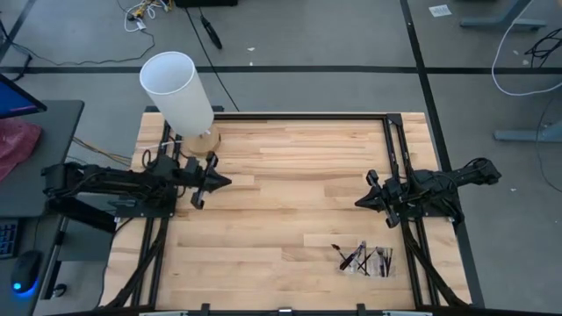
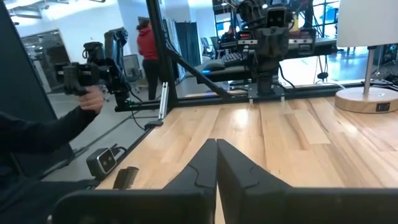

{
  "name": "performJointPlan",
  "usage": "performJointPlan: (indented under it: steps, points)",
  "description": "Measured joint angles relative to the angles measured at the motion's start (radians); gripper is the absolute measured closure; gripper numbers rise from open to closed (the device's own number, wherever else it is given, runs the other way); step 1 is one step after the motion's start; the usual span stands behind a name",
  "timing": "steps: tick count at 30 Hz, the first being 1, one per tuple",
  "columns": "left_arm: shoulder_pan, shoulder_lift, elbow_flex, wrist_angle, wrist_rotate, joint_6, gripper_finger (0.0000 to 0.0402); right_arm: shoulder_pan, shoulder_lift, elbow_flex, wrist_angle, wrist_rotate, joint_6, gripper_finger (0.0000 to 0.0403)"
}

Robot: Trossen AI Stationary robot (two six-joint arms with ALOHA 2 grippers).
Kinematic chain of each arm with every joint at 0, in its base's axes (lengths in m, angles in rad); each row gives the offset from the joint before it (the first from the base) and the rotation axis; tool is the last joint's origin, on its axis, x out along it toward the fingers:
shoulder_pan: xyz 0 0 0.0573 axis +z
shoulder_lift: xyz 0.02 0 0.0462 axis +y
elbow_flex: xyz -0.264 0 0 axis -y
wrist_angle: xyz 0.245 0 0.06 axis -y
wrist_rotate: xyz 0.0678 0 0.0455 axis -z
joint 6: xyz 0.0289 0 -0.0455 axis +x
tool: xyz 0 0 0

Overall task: Pick & Place Makeup Supplies
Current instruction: Return to Home Position

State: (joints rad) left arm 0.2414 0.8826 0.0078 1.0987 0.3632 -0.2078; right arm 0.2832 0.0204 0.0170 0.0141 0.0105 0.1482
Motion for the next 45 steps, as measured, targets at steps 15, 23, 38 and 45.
performJointPlan:
  steps: [15,23,38,45]
  points:
    - [-0.157,-0.376,0.000,-0.457,-0.176,0.126,0.0401,0.000,0.000,0.000,0.000,0.000,0.000,0.0389]
    - [-0.153,-0.636,0.000,-0.733,-0.235,0.129,0.0400,0.000,0.000,0.000,0.000,0.000,0.000,0.0389]
    - [-0.157,-0.881,0.000,-1.040,-0.341,0.111,0.0398,0.000,0.000,0.000,0.001,0.000,-0.001,0.0389]
    - [-0.157,-0.877,0.000,-1.073,-0.347,0.114,0.0397,0.000,0.000,0.000,0.001,0.000,-0.001,0.0389]
